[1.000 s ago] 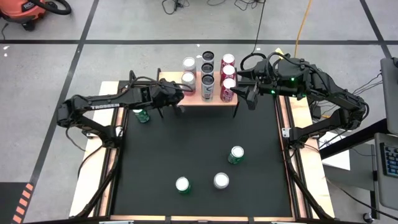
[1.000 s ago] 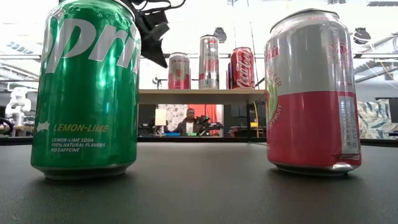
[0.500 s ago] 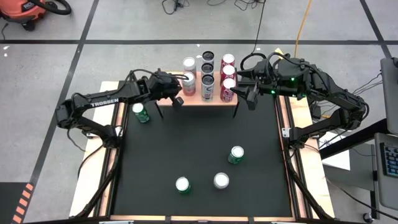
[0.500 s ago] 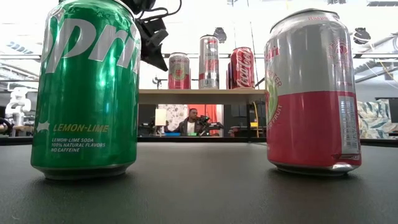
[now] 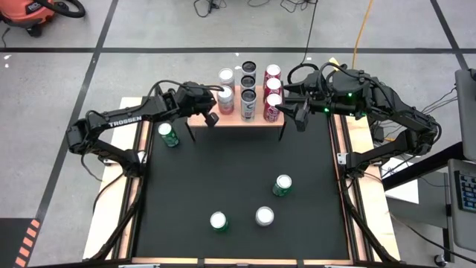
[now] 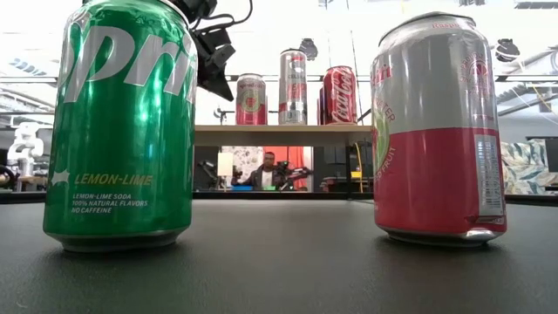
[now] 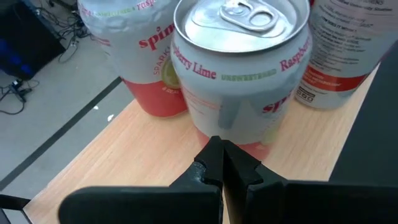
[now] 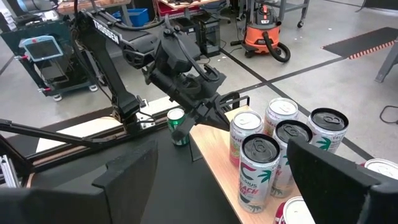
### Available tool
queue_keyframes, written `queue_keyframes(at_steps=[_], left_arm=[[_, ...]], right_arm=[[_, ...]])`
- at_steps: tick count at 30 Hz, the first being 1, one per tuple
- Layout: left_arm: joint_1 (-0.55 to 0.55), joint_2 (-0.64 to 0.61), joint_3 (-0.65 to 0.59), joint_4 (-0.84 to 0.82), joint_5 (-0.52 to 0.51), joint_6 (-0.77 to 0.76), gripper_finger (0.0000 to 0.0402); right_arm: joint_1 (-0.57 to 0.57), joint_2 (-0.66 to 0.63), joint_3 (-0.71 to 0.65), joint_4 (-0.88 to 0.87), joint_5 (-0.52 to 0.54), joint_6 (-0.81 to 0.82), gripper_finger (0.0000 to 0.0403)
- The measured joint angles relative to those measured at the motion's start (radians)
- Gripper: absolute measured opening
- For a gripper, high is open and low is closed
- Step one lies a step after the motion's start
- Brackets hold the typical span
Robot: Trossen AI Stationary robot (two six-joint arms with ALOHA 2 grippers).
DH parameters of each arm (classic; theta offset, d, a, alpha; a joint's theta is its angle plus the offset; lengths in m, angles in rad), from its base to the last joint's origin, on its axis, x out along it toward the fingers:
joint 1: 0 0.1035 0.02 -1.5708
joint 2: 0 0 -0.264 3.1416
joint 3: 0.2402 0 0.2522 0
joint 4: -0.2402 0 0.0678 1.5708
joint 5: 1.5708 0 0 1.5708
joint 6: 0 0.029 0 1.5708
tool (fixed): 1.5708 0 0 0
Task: Place canned beverage on shelf
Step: Put the top pink white soda can aligned with the other pink white soda can on the shelf
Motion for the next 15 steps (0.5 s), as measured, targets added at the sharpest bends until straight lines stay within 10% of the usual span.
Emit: queue_keyframes(at_steps=[15], left_arm=[[0.004, 0.0, 0.0, 0.035, -0.002, 0.006, 0.0001]], right_arm=[[0.0, 0.0, 0.0, 0.0, 0.0, 0.0, 0.0331]])
